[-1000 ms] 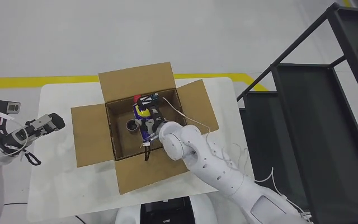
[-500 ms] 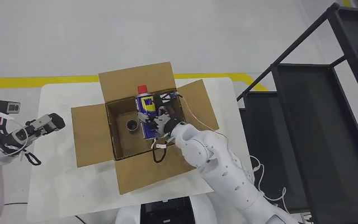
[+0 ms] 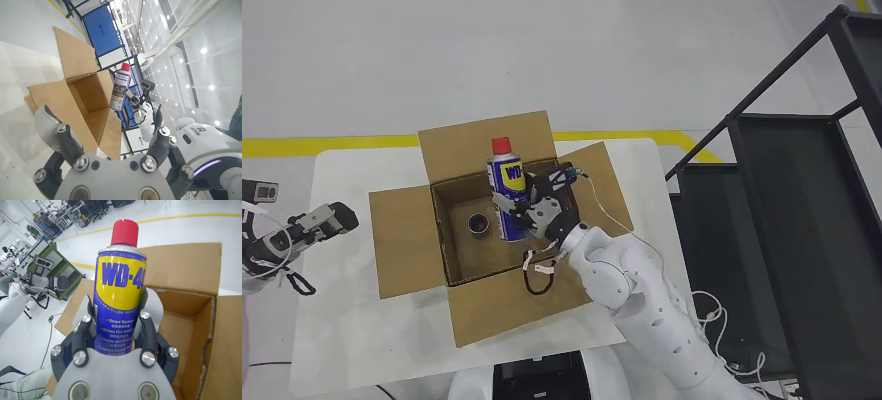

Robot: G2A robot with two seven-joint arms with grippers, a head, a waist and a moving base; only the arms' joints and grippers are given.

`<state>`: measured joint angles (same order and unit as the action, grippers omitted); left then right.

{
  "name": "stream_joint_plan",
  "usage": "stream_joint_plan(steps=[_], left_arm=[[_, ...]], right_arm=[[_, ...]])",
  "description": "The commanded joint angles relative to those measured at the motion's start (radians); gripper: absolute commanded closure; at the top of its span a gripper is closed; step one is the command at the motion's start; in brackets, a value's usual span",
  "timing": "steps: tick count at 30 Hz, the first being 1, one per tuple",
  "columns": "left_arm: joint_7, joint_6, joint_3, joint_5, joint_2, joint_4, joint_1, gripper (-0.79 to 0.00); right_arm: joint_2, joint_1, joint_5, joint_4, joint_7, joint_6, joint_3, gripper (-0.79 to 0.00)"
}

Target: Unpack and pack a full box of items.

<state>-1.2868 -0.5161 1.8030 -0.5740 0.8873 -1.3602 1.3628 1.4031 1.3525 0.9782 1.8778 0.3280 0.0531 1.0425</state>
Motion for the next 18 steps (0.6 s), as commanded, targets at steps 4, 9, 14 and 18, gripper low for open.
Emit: stream_joint_plan(steps=[4,9,14,18], left_arm=[[0.0,0.0,0.0,0.0,0.0,0.0,0.0,-0.785],[0.0,0.0,0.0,0.0,0.0,0.0,0.0,-0.785],[0.0,0.0,0.0,0.0,0.0,0.0,0.0,-0.785],[0.0,0.0,0.0,0.0,0.0,0.0,0.0,-0.785]], right_arm=[[-0.011,0.058,0.085,0.028,-0.117,0.061,0.017,0.0],[-0.026,0.126,0.193,0.072,-0.219,0.121,0.039,0.0],[-0.039,0.205,0.244,0.109,-0.28,0.143,0.074,0.0],[-0.046,0.245,0.248,0.123,-0.282,0.166,0.091,0.0]])
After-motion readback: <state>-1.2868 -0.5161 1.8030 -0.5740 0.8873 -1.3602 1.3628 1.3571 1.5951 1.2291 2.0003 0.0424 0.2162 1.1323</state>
